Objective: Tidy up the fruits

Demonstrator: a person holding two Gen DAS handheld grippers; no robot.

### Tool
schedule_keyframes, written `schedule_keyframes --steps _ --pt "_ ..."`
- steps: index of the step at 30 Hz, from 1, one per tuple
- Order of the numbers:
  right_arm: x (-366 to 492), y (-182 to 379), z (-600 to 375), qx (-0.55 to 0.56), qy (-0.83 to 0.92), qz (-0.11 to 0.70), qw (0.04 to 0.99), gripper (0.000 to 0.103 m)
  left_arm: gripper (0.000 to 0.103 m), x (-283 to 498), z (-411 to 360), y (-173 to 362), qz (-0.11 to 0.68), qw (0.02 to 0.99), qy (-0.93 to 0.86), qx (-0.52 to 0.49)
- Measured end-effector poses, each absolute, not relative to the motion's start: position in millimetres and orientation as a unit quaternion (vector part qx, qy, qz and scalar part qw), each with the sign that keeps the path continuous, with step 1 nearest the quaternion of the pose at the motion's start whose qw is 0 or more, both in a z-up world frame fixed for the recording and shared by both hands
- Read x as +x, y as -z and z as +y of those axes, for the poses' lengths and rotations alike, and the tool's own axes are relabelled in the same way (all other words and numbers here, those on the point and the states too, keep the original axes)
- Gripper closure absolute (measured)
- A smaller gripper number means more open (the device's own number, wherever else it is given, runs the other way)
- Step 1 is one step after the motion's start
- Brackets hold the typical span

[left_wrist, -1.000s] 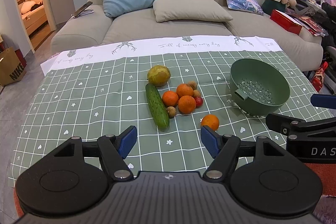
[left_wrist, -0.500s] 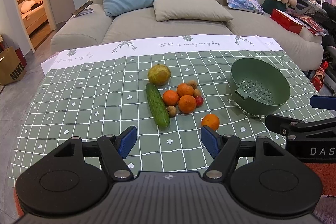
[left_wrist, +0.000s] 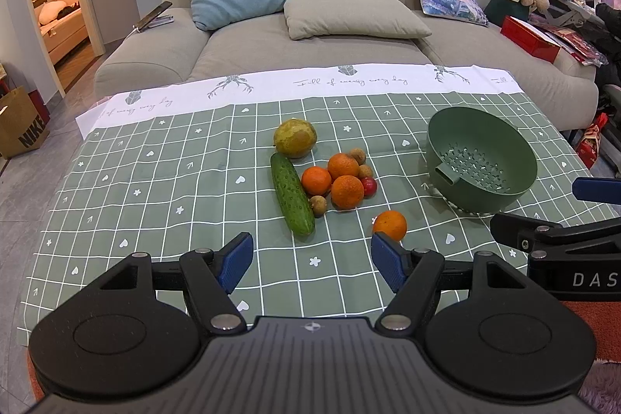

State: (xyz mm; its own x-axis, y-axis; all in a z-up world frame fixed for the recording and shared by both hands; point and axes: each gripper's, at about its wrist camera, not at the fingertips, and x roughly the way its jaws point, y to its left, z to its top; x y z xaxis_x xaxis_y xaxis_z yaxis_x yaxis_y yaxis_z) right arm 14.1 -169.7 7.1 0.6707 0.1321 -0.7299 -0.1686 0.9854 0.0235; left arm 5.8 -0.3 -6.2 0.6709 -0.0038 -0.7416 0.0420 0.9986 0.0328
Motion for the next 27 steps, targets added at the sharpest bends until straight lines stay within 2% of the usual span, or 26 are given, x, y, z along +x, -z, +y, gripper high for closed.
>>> schedule_keyframes --steps 27 --pt "14.3 -1.7 -167.0 -0.023 -0.086 0.401 0.912 0.005 0.022 5.3 2.6 5.7 0.405 0.914 0.015 0.028"
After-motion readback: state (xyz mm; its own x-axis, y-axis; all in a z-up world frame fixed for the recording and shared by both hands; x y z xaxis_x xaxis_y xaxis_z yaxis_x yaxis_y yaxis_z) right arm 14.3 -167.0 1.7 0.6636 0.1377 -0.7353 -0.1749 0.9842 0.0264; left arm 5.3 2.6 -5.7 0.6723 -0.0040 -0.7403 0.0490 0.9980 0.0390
